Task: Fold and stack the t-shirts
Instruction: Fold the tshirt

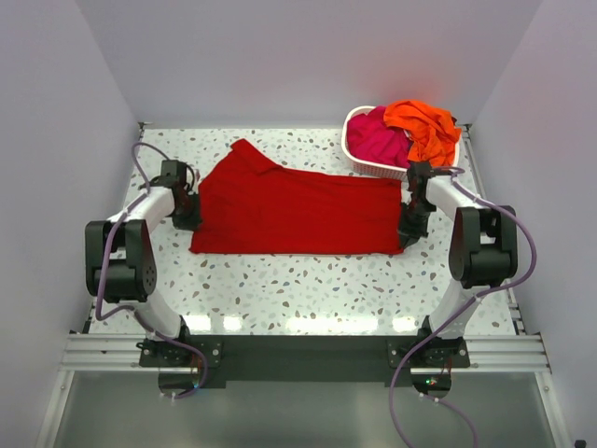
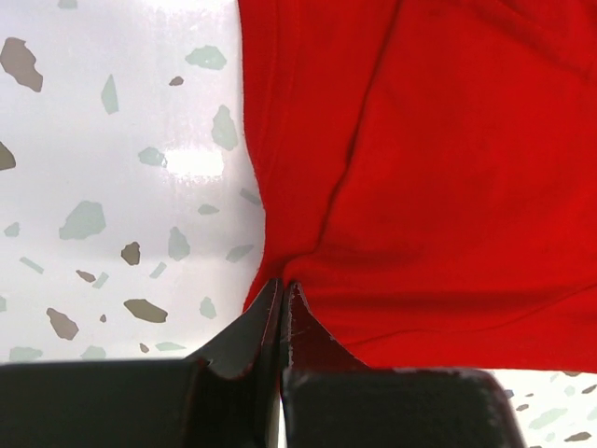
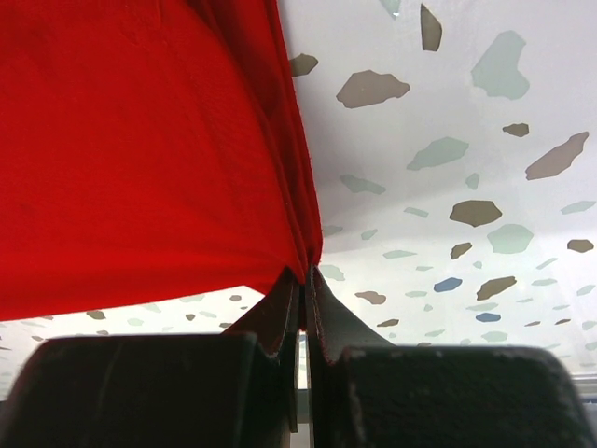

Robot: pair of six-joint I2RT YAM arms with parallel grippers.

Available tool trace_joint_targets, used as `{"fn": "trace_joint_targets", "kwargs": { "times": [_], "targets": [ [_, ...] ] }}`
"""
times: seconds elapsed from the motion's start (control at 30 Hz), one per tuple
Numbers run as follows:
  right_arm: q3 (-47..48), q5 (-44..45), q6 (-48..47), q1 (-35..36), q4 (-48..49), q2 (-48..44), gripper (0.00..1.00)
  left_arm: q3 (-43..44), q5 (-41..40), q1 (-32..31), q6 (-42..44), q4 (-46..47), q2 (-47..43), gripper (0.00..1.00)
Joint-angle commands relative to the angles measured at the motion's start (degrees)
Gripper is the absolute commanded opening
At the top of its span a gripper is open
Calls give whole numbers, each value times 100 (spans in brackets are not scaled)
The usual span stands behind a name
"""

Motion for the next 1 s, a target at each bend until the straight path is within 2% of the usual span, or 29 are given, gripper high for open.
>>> {"fn": "trace_joint_targets", "kwargs": {
  "times": [0.0, 0.13, 0.2, 0.33, 0.4, 0.43, 0.53, 0.57, 0.63, 0.67, 0.77, 0.87, 0.97],
  "targets": [
    [-17, 202, -59, -35, -113, -216, 0, 210, -443, 13, 225, -10, 116, 0],
    [-17, 369, -94, -35, -157, -208, 0, 219, -619, -4, 243, 34, 177, 1],
    [-8, 413, -103, -26, -192, -234, 0, 227, -742, -65, 252, 34, 204, 6],
    [36, 572, -129, -35, -253, -260, 0, 262, -953, -215, 243, 17, 160, 24],
    [36, 651, -121, -35, -297, -287, 0, 315, -1067, -389, 182, -45, 116, 29],
    [27, 651, -121, -35, -298, -304, 0, 411, -1164, -426, 147, -150, 99, 36],
    [-34, 651, -112, -35, -324, -348, 0, 753, -1340, -636, -134, -439, -24, 48],
    [-60, 651, -112, -35, -333, -357, 3, 859, -1358, -707, -309, -493, -59, 50],
    [-148, 686, -77, -35, -333, -445, 16, 1192, -1297, -944, -520, -607, -121, 54],
    [-157, 712, -77, -44, -368, -480, 31, 1281, -1270, -1032, -704, -608, -121, 54],
    [-184, 888, -86, -53, -473, -647, 46, 1589, -1069, -1383, -1117, -643, -34, 56],
    [-166, 1064, -86, -44, -578, -822, 54, 1502, -735, -1551, -1539, -476, 63, 57],
    [-114, 871, -59, -44, -553, -1016, 56, 1099, -348, -1612, -1812, -151, 90, 57]
  ]
}}
